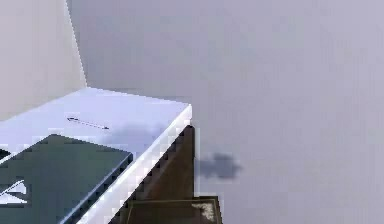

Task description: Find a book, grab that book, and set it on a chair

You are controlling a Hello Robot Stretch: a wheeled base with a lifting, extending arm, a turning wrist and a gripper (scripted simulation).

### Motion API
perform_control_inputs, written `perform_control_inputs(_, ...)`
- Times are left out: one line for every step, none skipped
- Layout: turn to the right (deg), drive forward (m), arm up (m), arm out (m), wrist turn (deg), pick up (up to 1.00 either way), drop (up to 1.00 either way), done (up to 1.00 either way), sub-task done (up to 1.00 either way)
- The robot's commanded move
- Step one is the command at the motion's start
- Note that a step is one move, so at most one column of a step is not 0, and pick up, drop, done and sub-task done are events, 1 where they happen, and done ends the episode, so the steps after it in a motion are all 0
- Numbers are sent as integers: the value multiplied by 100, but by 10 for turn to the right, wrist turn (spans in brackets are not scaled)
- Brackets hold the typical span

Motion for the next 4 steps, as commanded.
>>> perform_control_inputs(450,0,0,0,0,0,0,0,0)
perform_control_inputs(-210,0,0,0,0,0,0,0,0)
perform_control_inputs(0,30,0,0,0,0,0,0,0)
perform_control_inputs(210,0,0,0,0,0,0,0,0)
